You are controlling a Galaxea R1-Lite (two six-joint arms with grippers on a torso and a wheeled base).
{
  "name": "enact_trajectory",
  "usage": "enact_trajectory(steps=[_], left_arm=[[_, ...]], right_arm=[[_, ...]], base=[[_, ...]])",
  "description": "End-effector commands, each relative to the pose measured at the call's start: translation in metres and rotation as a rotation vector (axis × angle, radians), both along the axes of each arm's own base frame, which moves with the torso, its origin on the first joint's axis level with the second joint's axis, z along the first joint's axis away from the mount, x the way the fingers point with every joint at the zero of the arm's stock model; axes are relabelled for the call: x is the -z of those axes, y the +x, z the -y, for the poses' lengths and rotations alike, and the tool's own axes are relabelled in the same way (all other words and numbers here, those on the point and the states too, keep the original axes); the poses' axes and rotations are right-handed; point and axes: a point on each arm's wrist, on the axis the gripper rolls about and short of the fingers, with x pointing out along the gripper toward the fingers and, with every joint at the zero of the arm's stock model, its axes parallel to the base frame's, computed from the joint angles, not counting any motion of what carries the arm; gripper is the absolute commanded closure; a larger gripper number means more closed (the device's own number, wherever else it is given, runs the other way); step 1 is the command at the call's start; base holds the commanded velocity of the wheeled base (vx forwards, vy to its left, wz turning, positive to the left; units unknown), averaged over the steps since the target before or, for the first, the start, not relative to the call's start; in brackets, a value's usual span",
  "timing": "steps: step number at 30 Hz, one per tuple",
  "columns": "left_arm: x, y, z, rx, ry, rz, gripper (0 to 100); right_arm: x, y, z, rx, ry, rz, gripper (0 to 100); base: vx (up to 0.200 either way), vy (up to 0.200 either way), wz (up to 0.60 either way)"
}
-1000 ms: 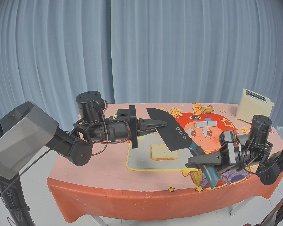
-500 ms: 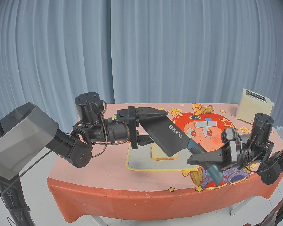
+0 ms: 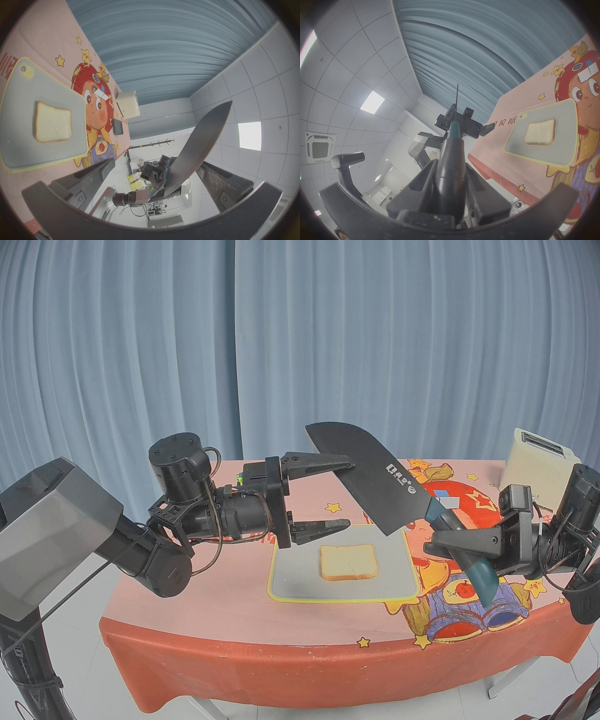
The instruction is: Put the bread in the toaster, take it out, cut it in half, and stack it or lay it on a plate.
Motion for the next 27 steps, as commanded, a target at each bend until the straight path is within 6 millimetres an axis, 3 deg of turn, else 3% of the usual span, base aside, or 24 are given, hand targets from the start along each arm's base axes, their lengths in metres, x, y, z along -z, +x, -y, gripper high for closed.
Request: enact_trajectory(steps=[1, 10, 20, 23, 27], left_arm=[[-0.001, -0.006, -0.005, -0.002, -0.027, 0.028, 0], [-0.01, -0.014, -0.011, -0.005, -0.038, 0.05, 0], [-0.034, -0.02, -0.027, -0.051, -0.052, 0.173, 0], [-0.041, -0.022, -0.031, -0.058, -0.056, 0.183, 0], [-0.042, -0.015, -0.029, -0.099, -0.003, 0.158, 0]], right_arm=[[0.002, 0.005, 0.002, 0.014, -0.003, -0.013, 100], [-0.01, 0.024, 0.004, 0.163, -0.037, -0.144, 100], [-0.025, 0.032, 0.003, 0.297, -0.081, -0.18, 100], [-0.022, 0.029, -0.013, 0.385, -0.21, -0.101, 100], [-0.016, 0.007, -0.052, 0.547, -0.429, 0.107, 100]], base=[[0.0, 0.0, 0.0], [0.0, 0.0, 0.0], [0.0, 0.0, 0.0], [0.0, 0.0, 0.0], [0.0, 0.0, 0.0]])
